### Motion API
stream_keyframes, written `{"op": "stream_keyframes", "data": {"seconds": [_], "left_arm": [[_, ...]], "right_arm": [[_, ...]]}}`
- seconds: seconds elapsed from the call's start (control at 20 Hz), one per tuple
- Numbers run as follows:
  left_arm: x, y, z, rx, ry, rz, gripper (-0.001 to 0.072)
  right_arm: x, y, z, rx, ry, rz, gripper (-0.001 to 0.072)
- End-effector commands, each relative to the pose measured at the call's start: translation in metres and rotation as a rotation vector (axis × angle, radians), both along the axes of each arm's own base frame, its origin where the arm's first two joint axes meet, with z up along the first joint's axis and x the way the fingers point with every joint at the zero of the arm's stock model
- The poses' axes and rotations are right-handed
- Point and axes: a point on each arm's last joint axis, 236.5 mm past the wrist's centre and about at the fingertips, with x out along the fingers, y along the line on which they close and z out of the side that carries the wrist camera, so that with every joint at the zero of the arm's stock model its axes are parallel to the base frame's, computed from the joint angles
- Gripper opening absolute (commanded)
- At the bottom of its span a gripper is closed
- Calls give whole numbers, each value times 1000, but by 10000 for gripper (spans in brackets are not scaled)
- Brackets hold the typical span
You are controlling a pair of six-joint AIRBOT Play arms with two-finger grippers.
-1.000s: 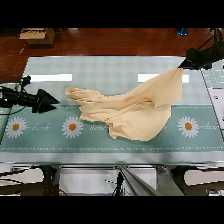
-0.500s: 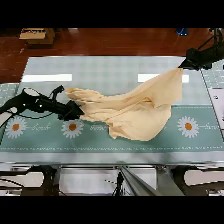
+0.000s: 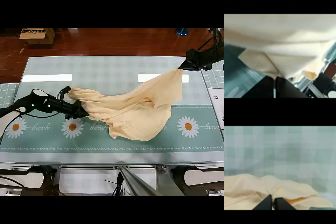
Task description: Fold the shirts.
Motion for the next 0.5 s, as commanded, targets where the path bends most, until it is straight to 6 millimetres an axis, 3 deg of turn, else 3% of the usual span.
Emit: {"op": "stream_keyframes", "data": {"seconds": [0.0, 0.1, 0.25, 0.35, 0.45], "left_arm": [[13, 10, 41, -49, -92, -1, 23], [32, 24, 100, -84, -233, 26, 23], [43, 47, 221, -127, -515, 33, 23], [46, 65, 308, -98, -765, 72, 24], [38, 77, 398, -54, -1022, 114, 24]], "right_arm": [[-4, 2, 3, 4, 6, 9, 28], [-6, 5, 19, 5, -35, 20, 28], [-16, 17, 70, 11, -168, 53, 28], [-26, 26, 121, 9, -313, 57, 28], [-41, 37, 194, 16, -531, 34, 28]]}}
